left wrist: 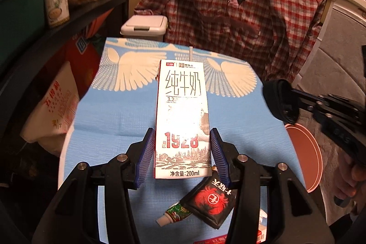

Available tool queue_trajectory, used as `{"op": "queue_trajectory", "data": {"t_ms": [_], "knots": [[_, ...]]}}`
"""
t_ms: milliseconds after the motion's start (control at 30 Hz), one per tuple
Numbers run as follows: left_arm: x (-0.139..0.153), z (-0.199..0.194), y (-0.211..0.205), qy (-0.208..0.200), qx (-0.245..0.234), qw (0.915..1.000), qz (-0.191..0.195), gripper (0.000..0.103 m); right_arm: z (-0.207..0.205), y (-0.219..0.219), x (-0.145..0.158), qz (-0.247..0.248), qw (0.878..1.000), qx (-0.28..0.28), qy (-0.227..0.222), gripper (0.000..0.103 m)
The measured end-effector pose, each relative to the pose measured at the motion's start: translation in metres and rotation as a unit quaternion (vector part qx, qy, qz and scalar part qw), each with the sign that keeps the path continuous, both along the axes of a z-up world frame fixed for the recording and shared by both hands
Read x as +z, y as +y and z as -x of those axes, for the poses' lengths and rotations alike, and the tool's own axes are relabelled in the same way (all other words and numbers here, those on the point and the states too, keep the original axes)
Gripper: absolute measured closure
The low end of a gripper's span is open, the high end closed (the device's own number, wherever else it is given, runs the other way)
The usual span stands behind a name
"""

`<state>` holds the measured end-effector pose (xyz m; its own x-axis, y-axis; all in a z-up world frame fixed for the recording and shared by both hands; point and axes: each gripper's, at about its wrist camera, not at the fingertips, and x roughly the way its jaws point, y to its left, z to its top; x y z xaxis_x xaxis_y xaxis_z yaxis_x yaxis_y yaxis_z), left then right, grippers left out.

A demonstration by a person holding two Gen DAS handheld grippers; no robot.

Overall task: Collect trash
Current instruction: 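Grasp the white milk carton with left gripper while right gripper grasps the black strap, then lift the milk carton and black strap with both grippers and carry them over the bin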

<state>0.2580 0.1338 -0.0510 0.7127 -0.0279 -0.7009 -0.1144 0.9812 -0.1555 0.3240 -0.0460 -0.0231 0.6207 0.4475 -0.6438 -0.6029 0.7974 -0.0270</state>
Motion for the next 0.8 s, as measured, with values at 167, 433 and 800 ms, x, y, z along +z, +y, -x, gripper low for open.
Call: {"op": "queue_trajectory", "data": {"t_ms": [167,433,800], "knots": [[0.014,0.014,-0.004,-0.018,0.001,0.9998,-0.001,0.055,0.031,-0.018,0.021,-0.012,1.000,-0.018,-0.017,0.100],[0.029,0.034,-0.015,-0.037,0.004,0.9993,-0.009,0.055,0.071,-0.056,0.035,-0.047,0.996,-0.064,-0.033,0.100],[0.040,0.050,-0.029,-0.052,0.004,0.9985,-0.019,0.055,0.080,-0.091,0.026,-0.055,0.990,-0.111,-0.060,0.100]]}}
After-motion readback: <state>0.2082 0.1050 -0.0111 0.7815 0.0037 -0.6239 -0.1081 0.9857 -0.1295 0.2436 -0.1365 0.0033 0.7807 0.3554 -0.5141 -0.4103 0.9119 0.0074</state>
